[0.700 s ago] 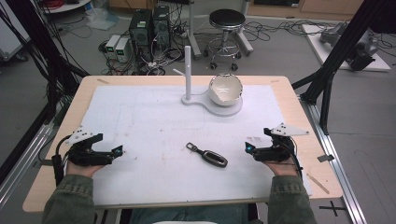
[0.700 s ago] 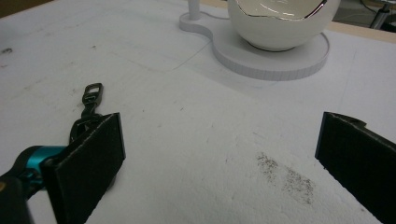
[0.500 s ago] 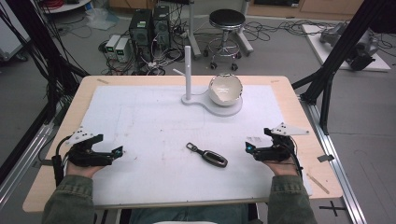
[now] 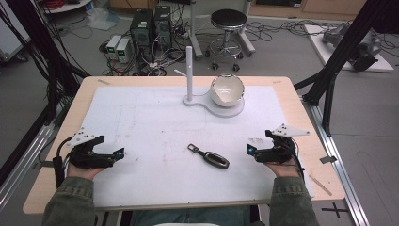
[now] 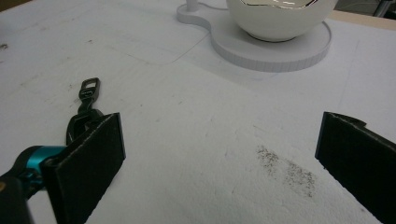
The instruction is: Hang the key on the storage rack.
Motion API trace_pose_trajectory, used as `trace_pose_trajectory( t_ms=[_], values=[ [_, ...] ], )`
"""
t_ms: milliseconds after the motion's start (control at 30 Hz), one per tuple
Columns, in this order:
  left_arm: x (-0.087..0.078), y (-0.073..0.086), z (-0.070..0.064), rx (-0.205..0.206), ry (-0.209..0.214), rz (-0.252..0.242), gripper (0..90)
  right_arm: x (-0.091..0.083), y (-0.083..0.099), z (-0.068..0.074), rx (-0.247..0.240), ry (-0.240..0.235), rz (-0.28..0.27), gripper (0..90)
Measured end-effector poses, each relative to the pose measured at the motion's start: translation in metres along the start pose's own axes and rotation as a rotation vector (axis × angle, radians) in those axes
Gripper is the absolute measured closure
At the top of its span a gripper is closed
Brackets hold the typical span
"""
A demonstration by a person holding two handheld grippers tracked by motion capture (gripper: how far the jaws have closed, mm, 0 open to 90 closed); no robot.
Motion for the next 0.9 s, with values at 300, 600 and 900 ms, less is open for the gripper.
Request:
trace_pose_trajectory(
  t_ms=[300, 600, 900],
  values=[
    [0.0, 0.0, 0.0, 0.003, -0.002, 0.001, 1.7, 0.003, 0.002, 0.003, -0.005, -0.013, 0.02, 0.5],
    [0.001, 0.001, 0.0, 0.004, -0.004, 0.004, 1.7, 0.01, 0.002, 0.013, -0.017, -0.047, 0.05, 0.5],
    [0.004, 0.003, -0.003, 0.012, 0.0, 0.021, 1.7, 0.019, -0.002, 0.026, -0.054, -0.081, 0.073, 0.5]
  ],
)
Point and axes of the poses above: each handheld gripper's, and its own axes: x roughly forward along the jaws, y roughly out of its underside, z roughly to its left, the point moved 10 cm from there along x, roughly forward along the jaws, and after that the axes turned 11 degrees about -x, right-handed, at the moved point
